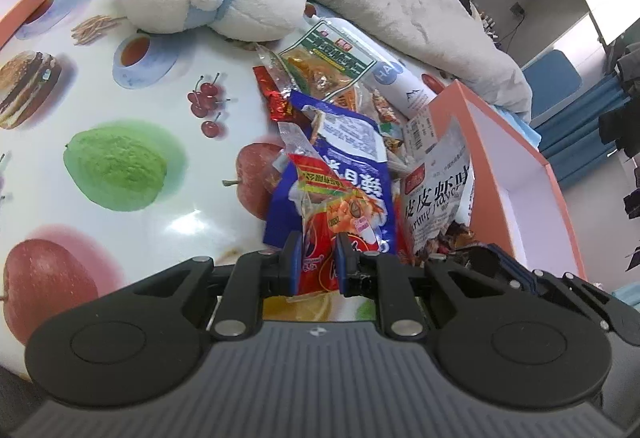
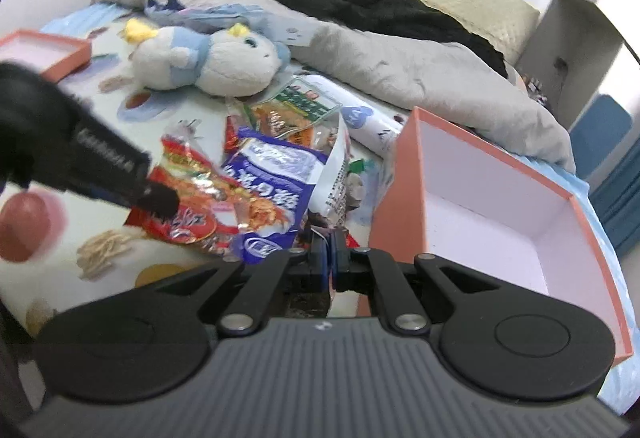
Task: Organize snacks
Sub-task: 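Carry the red packet with left tool while right tool carries the white bag over the pink box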
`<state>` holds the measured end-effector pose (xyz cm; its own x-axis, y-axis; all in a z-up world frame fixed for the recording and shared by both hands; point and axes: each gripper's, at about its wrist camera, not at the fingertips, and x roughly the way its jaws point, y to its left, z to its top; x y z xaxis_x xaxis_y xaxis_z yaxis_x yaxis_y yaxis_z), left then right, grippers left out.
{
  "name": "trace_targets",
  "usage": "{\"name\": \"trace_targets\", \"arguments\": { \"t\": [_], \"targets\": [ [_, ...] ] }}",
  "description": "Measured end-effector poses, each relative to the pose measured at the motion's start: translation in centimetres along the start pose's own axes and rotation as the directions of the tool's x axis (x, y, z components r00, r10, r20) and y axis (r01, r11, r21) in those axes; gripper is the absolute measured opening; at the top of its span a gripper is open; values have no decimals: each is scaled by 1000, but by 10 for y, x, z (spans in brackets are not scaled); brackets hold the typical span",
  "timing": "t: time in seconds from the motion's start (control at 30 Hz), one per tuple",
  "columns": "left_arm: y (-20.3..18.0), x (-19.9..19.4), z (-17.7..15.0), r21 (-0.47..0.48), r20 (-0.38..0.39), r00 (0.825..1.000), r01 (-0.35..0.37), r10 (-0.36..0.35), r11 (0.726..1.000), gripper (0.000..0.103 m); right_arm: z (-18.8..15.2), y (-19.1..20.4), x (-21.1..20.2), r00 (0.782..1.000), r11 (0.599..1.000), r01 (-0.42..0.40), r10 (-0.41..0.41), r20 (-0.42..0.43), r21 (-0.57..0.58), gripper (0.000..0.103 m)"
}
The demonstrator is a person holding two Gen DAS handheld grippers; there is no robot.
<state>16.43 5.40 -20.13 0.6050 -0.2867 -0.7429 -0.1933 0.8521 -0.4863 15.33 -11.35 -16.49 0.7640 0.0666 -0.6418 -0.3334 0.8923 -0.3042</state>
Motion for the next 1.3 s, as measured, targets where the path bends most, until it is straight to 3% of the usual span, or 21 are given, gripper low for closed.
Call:
{"name": "trace_targets", "arguments": {
  "t": [0.13,0.6,1.0,1.3],
  "targets": [
    [-11,-6,2,15,15,1000,4,-4,1000,20,6,-20,0,999,994,-37,39,-17,102,5],
    [-45,-40,26,55,72,996,52,-56,997,20,30,-55,-42,994,979,-86,73,77,183,5],
    [-80,-66,47,116,111,991,62,-75,991,20,51,-89,-69,985,976,-62,26,170,211,5],
    [-115,-63,56,164,86,989,101,-117,981,20,54,-115,-77,981,974,-16,-28,190,227,5]
  ]
}}
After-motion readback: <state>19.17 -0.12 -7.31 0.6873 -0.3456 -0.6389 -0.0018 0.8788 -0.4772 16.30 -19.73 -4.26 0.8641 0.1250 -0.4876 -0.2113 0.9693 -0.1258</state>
